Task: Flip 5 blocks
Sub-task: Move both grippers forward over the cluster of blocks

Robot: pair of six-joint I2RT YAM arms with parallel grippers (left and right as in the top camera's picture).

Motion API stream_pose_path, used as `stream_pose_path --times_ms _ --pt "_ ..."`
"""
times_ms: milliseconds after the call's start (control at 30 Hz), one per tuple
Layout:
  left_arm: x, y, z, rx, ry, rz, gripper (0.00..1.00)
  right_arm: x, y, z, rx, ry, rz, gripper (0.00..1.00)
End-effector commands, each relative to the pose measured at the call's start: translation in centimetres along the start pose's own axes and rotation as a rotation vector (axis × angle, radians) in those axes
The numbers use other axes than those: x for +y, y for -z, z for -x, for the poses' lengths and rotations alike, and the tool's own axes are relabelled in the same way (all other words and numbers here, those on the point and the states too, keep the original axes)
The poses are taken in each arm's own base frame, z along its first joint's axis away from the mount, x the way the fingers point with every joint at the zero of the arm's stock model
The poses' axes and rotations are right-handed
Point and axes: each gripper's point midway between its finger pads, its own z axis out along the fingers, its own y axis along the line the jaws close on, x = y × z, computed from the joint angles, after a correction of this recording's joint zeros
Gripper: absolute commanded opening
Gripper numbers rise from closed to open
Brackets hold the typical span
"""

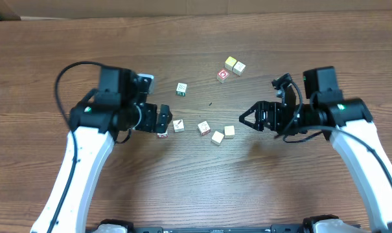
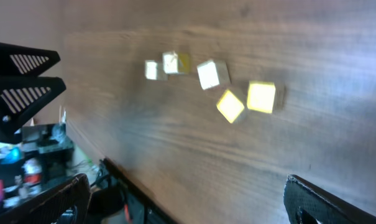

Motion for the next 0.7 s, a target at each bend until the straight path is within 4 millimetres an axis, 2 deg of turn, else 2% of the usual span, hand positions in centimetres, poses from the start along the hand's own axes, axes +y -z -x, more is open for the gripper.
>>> stream_pose_path --times_ms 0,67,233,367,500,567,667 --pt "-1.0 -1.4 -0.2 0.058 -0.003 -0.039 1.00 -0.6 -0.7 -0.2 0.050 -0.029 -0.021 1.00" --pt "-1.0 -2.2 -0.5 0.085 0.002 -0.045 1.00 -1.3 -1.0 -0.6 0.072 -0.047 -0.047 1.00" --pt "-0.6 -3.9 -1.4 0.154 0.020 -0.044 1.00 -1.4 -1.1 -0.8 0.083 -0.084 -0.049 1.00" --pt "-0.6 -4.2 -1.9 0.184 0.027 -0.045 1.00 -1.7 -1.2 0.9 0.019 -0.034 -0.071 1.00" --pt "-0.6 -4.3 -1.4 0.165 0.024 -0.050 1.00 -1.9 -1.3 1.6 -0.012 -0.018 -0.080 1.00" --pt "-0.6 -4.3 -1.6 0.171 0.055 -0.047 1.00 -2.9 -1.4 2.1 -0.037 -0.037 -0.140 1.00" --pt "-0.6 -4.3 -1.5 0.168 0.076 -0.045 1.00 -6.1 -1.4 2.4 -0.092 -0.134 -0.343 1.00"
